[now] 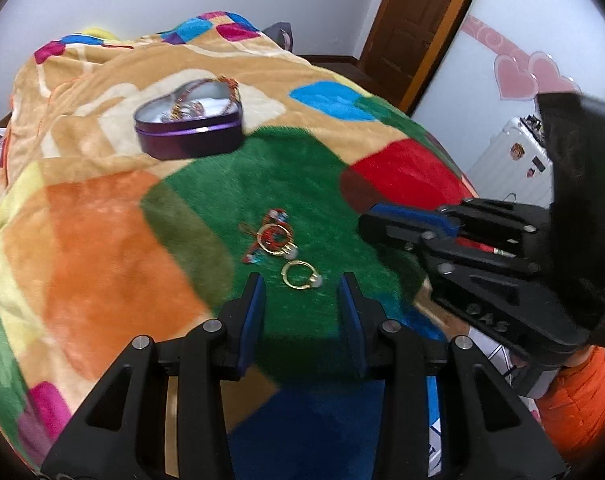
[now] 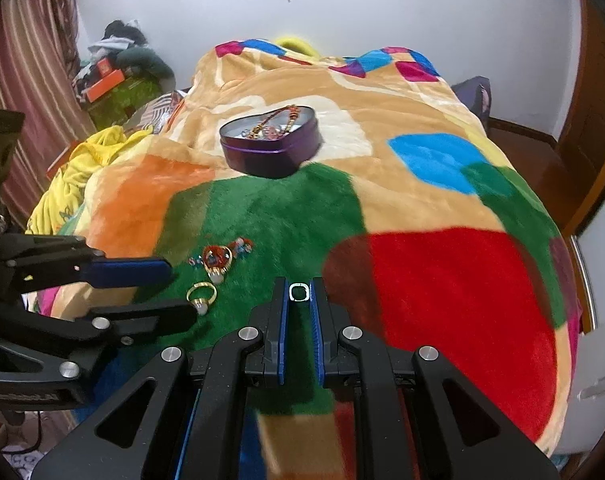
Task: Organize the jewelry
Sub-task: 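Close the right tool on a small silver ring while the left tool grasps a gold ring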
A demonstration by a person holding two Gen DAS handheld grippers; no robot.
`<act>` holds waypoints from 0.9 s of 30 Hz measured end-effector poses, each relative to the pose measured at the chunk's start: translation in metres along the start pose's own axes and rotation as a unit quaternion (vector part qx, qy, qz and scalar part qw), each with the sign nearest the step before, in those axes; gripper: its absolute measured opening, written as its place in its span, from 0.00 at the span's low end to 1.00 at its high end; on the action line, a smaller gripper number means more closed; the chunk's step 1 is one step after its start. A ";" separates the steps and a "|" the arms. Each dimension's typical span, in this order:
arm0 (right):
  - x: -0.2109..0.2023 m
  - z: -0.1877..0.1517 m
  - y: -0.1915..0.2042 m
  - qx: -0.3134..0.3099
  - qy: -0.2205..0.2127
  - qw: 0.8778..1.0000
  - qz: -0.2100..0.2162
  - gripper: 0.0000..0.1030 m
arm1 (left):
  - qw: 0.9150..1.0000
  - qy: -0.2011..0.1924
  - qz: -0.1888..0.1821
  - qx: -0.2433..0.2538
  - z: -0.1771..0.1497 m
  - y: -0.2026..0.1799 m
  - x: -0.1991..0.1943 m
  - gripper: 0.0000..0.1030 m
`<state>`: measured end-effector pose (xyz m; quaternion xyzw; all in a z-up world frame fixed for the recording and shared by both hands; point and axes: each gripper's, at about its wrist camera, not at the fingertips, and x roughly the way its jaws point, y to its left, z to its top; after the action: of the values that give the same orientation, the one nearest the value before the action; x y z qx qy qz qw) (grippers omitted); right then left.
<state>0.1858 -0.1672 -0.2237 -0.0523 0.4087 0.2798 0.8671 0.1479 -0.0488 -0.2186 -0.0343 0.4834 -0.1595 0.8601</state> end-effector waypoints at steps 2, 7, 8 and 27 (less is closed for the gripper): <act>-0.005 -0.001 -0.003 0.005 -0.004 1.000 -0.002 0.09 | 1.000 0.001 0.005 0.003 -0.001 -0.003 0.006 0.37; -0.014 -0.001 -0.003 0.008 -0.015 1.000 -0.006 0.09 | 1.000 -0.013 0.026 0.005 -0.003 -0.006 0.011 0.19; -0.015 0.000 -0.003 0.009 -0.017 1.000 -0.006 0.09 | 0.999 -0.013 0.030 0.007 -0.002 -0.006 0.011 0.20; -0.032 0.029 0.016 -0.012 -0.067 0.998 0.002 0.09 | 0.996 -0.074 0.048 -0.015 0.025 0.022 -0.038 0.20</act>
<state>0.1807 -0.1590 -0.1790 -0.0435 0.3466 0.2892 0.8913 0.1562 -0.0186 -0.1793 -0.0361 0.4215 -0.1080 0.8997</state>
